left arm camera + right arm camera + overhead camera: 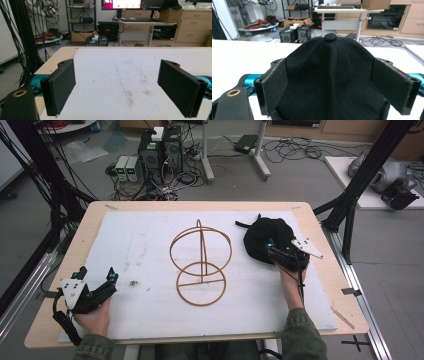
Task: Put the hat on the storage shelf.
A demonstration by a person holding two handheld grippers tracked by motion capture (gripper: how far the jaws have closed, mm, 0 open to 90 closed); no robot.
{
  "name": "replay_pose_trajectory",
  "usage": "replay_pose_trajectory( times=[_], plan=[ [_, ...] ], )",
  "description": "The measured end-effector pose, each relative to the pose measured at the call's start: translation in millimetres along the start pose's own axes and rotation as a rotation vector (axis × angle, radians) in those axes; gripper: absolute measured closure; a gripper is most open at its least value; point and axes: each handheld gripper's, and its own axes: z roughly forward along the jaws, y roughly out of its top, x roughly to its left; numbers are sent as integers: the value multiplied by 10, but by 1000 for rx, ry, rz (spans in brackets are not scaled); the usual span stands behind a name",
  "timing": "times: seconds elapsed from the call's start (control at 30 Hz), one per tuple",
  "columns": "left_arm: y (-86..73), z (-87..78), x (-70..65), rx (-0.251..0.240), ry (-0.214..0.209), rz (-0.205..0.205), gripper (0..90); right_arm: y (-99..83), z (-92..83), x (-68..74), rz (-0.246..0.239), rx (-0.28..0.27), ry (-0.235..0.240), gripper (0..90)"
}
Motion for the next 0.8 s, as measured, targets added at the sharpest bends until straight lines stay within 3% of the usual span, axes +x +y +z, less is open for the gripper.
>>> replay_pose_trajectory(
  times=[0.4, 0.57, 0.8],
  plan=[
    [12, -3, 68, -4, 12, -8, 152, 43, 134, 35, 3, 32, 14, 140],
    [15, 18, 86, -12, 15, -28, 151, 83, 243, 68, 40, 40, 16, 139],
    [14, 31, 82, -7, 8, -23, 151, 19, 355, 97, 11, 84, -12, 140]
  ],
)
